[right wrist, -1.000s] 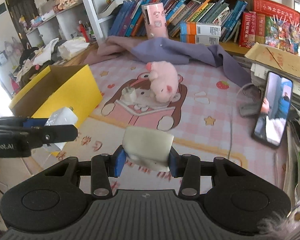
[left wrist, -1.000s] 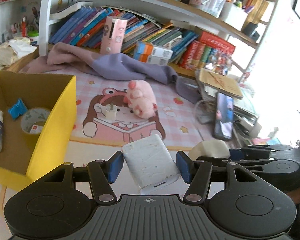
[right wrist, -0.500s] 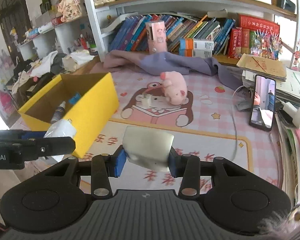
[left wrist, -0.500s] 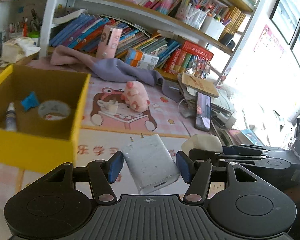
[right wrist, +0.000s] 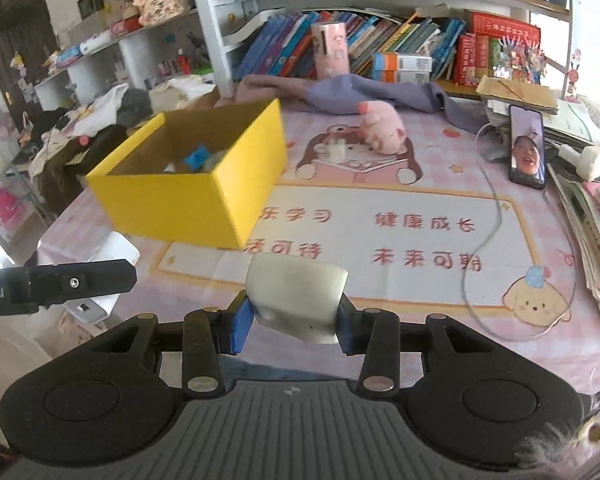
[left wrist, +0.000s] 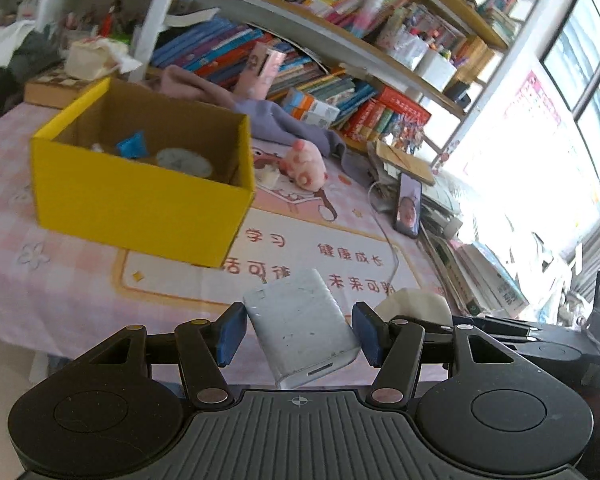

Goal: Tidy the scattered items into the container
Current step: 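Carry the power bank and charger over the yellow box with both tools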

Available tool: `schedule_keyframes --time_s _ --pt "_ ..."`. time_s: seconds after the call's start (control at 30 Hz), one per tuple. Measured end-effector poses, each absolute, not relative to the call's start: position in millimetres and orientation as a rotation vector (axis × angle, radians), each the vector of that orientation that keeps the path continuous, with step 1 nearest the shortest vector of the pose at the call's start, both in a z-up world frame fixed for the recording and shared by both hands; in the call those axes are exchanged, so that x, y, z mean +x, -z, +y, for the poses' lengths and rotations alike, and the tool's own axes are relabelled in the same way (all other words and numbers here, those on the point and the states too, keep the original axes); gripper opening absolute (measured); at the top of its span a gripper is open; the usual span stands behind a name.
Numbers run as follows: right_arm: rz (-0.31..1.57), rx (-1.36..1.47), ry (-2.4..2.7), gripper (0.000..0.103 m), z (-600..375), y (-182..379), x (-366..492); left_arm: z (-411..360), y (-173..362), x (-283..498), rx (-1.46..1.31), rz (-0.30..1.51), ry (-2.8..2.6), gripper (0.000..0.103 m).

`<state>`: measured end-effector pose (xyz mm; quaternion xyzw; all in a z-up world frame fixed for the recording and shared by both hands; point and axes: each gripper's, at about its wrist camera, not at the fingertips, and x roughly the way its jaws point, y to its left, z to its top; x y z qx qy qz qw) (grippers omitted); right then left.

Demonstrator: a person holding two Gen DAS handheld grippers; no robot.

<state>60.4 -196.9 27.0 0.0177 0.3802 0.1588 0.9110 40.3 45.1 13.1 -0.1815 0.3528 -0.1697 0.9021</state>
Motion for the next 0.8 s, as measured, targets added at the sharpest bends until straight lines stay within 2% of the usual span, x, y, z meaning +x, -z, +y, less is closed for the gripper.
schedule_keyframes --time_s 0.8 --pt "0.776 -0.082 -0.530 0.039 -114.2 -33.3 33.2 115.7 -15.2 -1.0 -0.449 0.674 0.215 0.058"
